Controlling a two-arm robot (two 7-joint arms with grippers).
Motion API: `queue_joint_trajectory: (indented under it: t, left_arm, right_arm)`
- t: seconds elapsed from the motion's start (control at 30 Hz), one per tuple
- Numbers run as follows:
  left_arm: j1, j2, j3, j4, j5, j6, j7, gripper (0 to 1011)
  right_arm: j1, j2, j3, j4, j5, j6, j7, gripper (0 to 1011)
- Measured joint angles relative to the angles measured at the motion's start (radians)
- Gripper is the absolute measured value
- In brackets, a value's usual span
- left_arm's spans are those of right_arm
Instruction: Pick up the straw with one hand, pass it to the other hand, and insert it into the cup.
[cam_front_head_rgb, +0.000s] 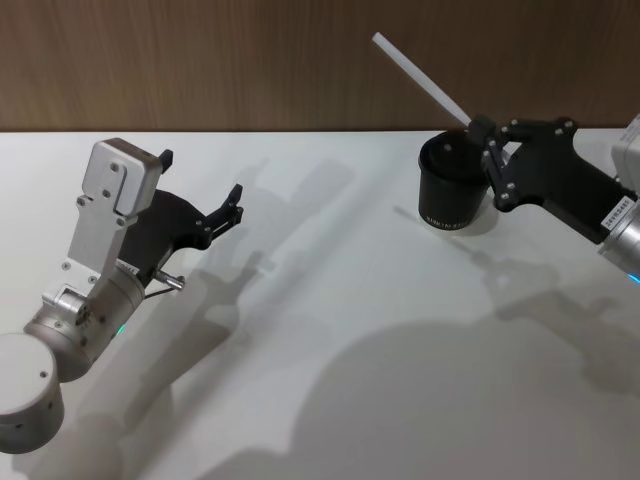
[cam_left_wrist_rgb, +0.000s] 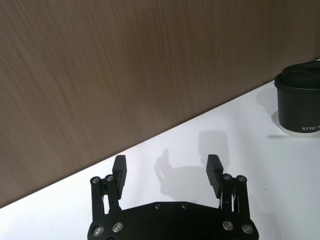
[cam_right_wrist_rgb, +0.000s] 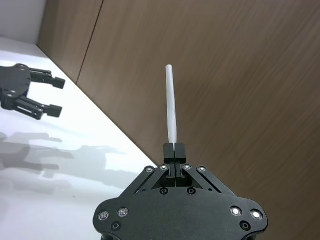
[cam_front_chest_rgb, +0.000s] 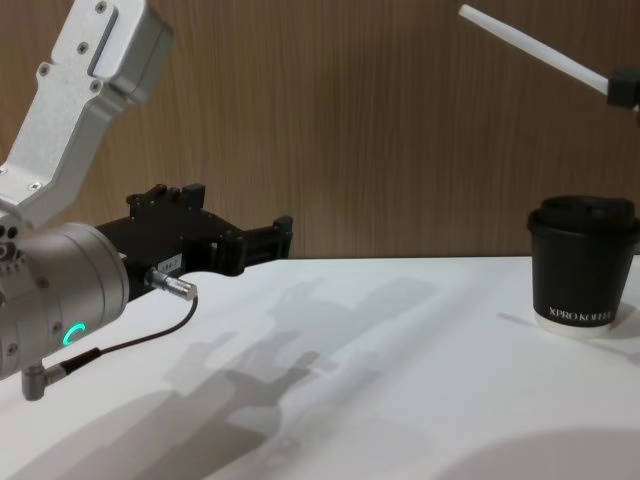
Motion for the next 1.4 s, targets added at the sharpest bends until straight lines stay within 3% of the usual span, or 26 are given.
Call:
queue_joint_trajectory:
  t: [0.83,1.1,1.4]
  left_arm:
    - [0.0,0.002,-0.006,-0.009,-0.008,0.007,-0.017,1003]
    - [-0.004,0.004,-0.025,-0.036,-0.059,0.031,-0.063,1003]
    - [-0.013,-0.005,-0.056,-0.079,-0.179,0.09,-0.157,1003]
  right_arm:
    - [0.023,-0.006,-0.028,0.007,0.027,-0.014,0.035,7]
    - [0.025,-0.007,-0.03,0.008,0.029,-0.015,0.037,7]
    - [0.026,-0.007,-0.031,0.008,0.03,-0.016,0.038,7]
